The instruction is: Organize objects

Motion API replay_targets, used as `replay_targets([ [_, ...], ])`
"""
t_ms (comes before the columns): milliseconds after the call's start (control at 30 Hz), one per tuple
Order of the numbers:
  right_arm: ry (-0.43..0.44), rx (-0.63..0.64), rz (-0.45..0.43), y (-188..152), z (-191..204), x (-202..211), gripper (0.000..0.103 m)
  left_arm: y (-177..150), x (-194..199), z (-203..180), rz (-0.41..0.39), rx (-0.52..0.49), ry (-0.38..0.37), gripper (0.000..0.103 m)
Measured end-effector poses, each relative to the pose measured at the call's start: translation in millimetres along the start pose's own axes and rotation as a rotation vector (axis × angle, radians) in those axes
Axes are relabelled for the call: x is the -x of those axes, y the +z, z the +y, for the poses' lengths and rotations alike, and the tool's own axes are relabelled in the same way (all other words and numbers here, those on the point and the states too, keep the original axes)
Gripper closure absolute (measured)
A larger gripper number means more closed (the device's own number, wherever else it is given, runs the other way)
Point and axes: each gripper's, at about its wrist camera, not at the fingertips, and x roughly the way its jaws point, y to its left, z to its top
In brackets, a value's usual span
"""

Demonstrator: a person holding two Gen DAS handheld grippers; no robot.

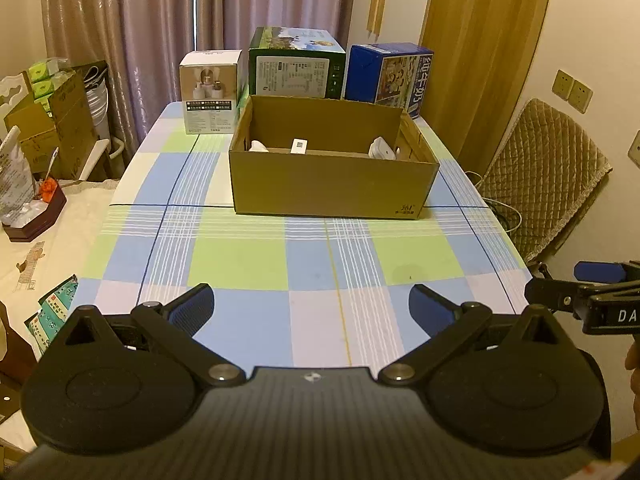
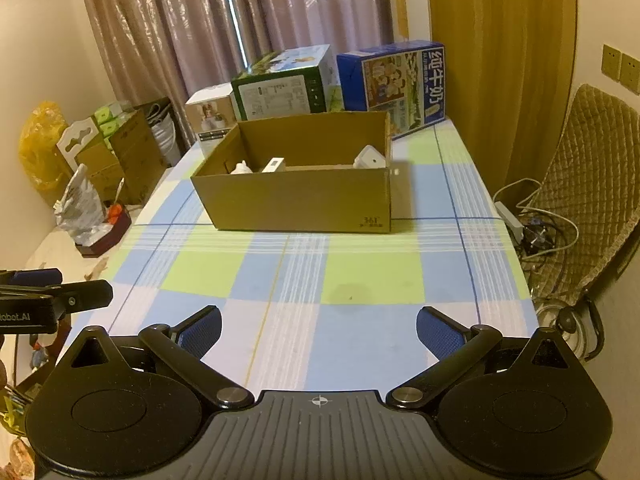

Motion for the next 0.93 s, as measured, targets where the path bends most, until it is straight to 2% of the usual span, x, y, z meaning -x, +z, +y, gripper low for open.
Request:
replay_targets([
  [933,0.002,-0.002,0.004,-0.9,-1.8,-3.3,0.002,-5.9,-7.6,-8.5,0.003,0.005,-0.022,0.001],
])
